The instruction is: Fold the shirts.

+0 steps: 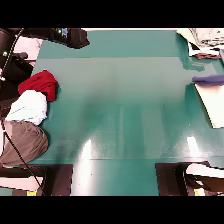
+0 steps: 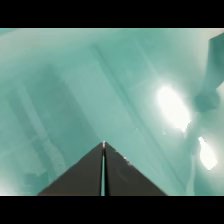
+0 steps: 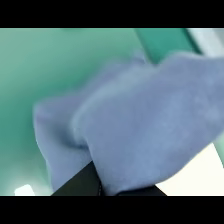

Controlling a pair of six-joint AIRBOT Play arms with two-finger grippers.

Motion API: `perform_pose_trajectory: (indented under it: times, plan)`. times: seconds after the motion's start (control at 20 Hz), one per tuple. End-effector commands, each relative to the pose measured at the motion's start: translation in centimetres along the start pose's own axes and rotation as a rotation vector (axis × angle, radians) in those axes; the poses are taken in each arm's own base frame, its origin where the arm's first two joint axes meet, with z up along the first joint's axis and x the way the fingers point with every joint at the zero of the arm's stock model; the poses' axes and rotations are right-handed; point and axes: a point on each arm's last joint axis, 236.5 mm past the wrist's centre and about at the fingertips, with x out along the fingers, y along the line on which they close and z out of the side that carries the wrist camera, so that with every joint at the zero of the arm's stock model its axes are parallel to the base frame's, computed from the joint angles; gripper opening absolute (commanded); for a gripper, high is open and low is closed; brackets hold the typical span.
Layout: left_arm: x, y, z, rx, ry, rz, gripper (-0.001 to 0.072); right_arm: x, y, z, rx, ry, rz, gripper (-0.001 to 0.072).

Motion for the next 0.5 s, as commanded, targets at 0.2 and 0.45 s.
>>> perform_pose_trajectory:
  times: [0.2, 0.45]
  plan:
    - [0.0, 0.0, -0.4, 0.022, 0.015, -0.001, 0.002, -1.9, -7.0, -9.1, 0.062, 0.241, -0.327, 0.0632]
    - [0.1, 0.0, -0.3, 0.021, 0.014, -0.002, 0.002, -3.5, -0.4, -6.3, 0.108, 0.102, -0.119, 0.0628]
